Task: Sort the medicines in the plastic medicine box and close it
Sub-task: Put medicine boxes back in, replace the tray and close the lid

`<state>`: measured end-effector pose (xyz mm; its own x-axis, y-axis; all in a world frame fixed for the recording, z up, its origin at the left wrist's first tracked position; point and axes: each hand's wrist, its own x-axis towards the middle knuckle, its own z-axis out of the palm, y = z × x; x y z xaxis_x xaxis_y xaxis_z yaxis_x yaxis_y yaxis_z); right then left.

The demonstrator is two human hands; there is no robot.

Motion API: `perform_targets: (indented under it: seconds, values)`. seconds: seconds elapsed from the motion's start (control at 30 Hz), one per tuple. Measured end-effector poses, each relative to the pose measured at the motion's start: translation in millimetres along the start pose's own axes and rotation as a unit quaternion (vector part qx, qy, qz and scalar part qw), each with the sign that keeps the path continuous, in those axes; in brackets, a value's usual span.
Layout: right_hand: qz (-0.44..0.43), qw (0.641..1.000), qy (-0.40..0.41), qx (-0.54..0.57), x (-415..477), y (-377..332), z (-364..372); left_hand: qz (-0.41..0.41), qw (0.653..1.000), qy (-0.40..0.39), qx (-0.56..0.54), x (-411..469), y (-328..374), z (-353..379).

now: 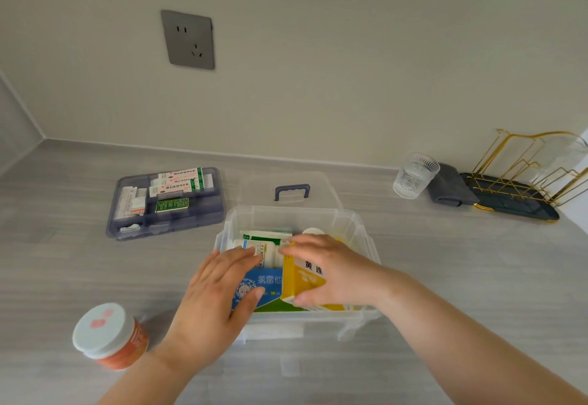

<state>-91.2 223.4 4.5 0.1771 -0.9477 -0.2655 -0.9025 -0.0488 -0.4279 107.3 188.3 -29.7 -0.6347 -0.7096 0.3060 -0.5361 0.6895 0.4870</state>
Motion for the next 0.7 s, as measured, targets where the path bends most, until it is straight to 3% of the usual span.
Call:
perform_targets:
  seconds: [0.27, 0.4, 0.5, 0.6, 0.7]
  values:
    - [-0.016, 1.0, -0.012, -0.005, 4, 5, 1, 0.01, 1.0, -0.011, -0.022, 0, 0, -5]
    - [-0.016, 0.993, 0.103, 0.048, 13, 6, -11, -0.012, 0.997, 0.031, -0.075, 2, -4, -10]
    - [-0.017, 0.989, 0.149, 0.007, 35, 7, -18, -0.037, 0.992, 0.094, -0.074, 10, -16, -24]
    - [-0.009, 0.99, 0.136, 0.042, 66, -1, -18, -0.075, 0.989, 0.117, -0.044, 24, -49, -42]
    - [0.024, 0.978, 0.157, 0.139, 109, -16, -28, -0.183, 0.976, 0.117, -0.034, 39, -103, -58]
